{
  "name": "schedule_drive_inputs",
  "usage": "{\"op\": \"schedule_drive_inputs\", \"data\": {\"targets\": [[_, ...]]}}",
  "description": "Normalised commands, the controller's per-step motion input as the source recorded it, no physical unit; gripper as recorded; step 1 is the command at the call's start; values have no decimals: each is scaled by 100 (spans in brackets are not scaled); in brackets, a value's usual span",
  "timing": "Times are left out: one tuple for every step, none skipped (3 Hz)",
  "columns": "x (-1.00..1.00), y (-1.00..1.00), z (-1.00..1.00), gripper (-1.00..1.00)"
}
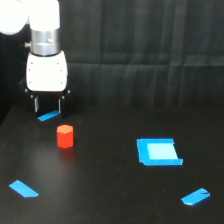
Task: Pick up the red object from the table
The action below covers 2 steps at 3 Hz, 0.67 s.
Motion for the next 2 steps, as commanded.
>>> {"op": "schedule_drive_inputs", "data": {"targets": [[43,-49,-7,100],[35,-83,-32,100]]}}
